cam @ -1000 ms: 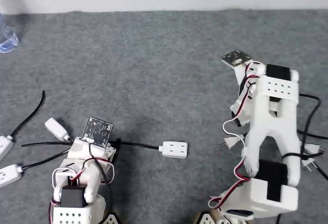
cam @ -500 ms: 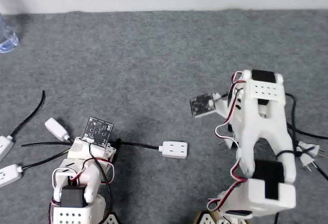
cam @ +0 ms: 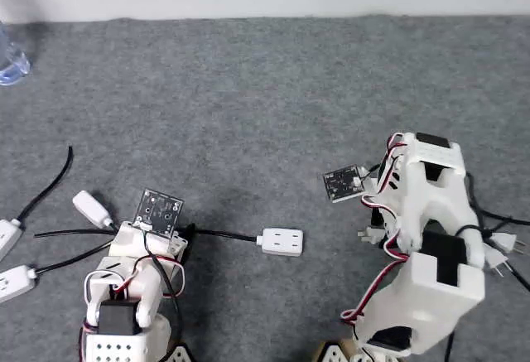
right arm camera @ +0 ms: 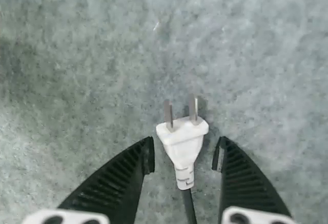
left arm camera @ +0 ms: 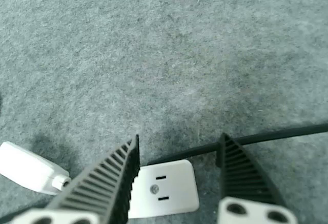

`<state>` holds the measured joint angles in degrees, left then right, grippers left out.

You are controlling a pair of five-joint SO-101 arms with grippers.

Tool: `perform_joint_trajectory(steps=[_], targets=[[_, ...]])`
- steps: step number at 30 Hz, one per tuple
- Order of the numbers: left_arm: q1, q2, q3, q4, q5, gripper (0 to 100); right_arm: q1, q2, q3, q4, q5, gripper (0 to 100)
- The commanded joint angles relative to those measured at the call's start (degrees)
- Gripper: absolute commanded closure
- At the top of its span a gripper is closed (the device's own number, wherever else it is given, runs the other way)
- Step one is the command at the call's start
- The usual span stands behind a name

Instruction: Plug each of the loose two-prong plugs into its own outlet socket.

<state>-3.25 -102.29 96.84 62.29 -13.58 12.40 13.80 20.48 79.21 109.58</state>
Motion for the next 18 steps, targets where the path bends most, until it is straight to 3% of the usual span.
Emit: perform_joint_trajectory(steps=[1,11,13,15,18], targets=[[0.4,-0.4,-0.3,-1.6,-0.8,77,0.7,-0.5,-0.2,-0.9,0.6,79.4],[0.4,-0.4,-0.3,-1.6,-0.8,77,0.0,-0.7,0.5,-3.0,0.3,79.6],[0.4,-0.4,-0.3,-1.6,-0.8,77,0.0,-0.7,1.9,-5.9,0.3,85.3],[0.4,-0.4,-0.3,-1.6,-0.8,77,-0.4,-0.7,3.1,-8.6,-1.0,99.2],[0.4,-0.4,-0.3,-1.6,-0.8,77,-1.3,-1.4,3.1,-10.1,-7.4,96.5]])
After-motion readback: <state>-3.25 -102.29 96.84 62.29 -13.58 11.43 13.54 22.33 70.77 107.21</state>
